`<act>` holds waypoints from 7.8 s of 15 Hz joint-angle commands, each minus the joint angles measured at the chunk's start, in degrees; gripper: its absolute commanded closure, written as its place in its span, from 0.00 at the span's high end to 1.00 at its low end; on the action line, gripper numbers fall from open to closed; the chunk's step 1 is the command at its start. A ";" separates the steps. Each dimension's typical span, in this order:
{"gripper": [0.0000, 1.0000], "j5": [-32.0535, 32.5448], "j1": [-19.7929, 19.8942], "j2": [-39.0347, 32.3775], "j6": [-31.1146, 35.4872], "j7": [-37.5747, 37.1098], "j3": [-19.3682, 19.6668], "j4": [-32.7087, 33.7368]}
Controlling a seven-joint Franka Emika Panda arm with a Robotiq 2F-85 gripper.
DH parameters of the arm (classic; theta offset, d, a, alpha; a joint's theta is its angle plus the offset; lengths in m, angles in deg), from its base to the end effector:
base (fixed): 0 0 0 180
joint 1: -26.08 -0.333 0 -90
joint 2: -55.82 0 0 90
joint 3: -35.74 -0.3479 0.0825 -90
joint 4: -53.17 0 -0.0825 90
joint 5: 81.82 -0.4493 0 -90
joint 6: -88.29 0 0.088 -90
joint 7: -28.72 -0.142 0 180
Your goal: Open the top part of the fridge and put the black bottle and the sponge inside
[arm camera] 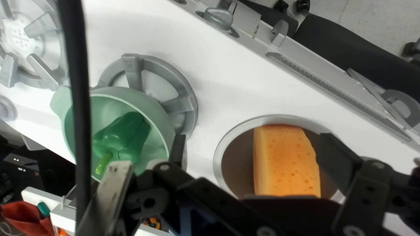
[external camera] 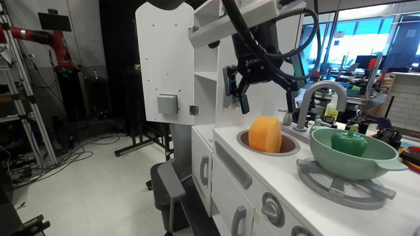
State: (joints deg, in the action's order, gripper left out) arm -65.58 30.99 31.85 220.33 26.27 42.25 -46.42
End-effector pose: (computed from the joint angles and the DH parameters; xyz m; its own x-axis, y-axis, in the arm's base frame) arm 0.7298 -0.1542 0.3142 0.9908 -0.0351 0.1305 -0.0699 -0.9597 0.2721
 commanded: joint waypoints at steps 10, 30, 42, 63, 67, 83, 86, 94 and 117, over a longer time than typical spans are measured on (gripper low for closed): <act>1.00 -4.67 -1.08 -21.45 -0.75 0.63 -1.25 24.24; 0.08 -4.72 -1.20 -25.43 -2.85 0.93 -0.82 30.18; 0.02 -0.93 -4.62 -2.35 -8.40 0.53 0.35 8.29; 0.02 27.88 -17.59 10.97 -12.54 -21.70 -14.80 2.51; 0.02 38.30 -19.25 2.66 -8.87 -29.57 -12.39 9.26; 0.02 46.14 -21.89 -32.81 -6.87 -30.50 -3.56 54.13; 0.34 44.66 -22.13 -37.76 -7.82 -28.92 -2.40 61.51; 0.87 45.24 -22.10 -41.82 -8.88 -27.61 -4.06 68.57; 1.00 29.52 -20.53 -19.23 -30.72 1.80 -19.09 50.87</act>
State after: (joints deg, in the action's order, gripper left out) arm -32.75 8.49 4.19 194.63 25.00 25.78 13.74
